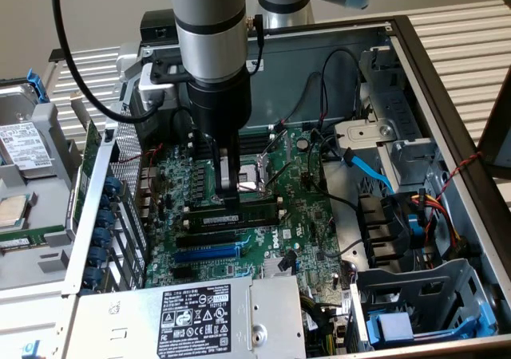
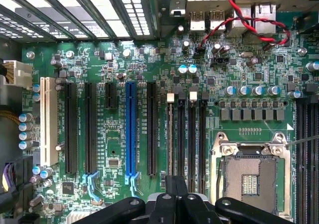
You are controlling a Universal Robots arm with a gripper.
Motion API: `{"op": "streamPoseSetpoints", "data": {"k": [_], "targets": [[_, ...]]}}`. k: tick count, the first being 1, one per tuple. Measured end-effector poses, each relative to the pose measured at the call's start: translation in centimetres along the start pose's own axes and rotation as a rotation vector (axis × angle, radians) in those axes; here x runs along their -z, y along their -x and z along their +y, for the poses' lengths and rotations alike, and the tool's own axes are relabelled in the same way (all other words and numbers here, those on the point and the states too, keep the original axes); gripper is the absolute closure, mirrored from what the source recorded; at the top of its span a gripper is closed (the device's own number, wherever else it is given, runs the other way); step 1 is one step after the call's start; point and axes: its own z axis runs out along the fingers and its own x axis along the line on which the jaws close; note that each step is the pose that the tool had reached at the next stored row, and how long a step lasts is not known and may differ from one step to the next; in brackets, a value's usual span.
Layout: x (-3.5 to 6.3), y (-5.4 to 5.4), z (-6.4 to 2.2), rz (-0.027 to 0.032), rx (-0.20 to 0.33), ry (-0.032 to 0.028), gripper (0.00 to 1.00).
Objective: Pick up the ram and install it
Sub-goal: 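Press down the ram until it locks into place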
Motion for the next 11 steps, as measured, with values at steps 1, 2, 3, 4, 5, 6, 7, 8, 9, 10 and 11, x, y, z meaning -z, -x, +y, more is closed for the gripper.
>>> {"op": "streamPoseSetpoints", "data": {"k": [1,2,3,4,5,6,7,8,9,10,11], "targets": [[-0.03,0.00,0.00,-0.0001,0.000,0.0000,0.89],[-0.06,0.00,0.00,0.0000,0.000,0.0000,0.89],[-0.08,0.00,0.00,0.0002,0.000,0.0001,0.89],[-0.10,0.00,0.00,0.0003,0.000,0.0002,0.89],[-0.12,0.00,0.00,0.0003,0.000,0.0003,0.89],[-0.14,0.00,0.00,0.0003,0.000,0.0002,0.89],[-0.15,0.00,0.00,0.0002,0.000,0.0002,0.89],[-0.17,0.01,0.00,0.0001,0.000,0.0001,0.89],[-0.17,0.01,0.00,0.0001,0.000,0.0001,0.89],[-0.17,0.01,0.00,0.0000,0.000,0.0001,0.89],[-0.17,0.01,0.00,0.0000,0.000,0.0001,0.89]]}}
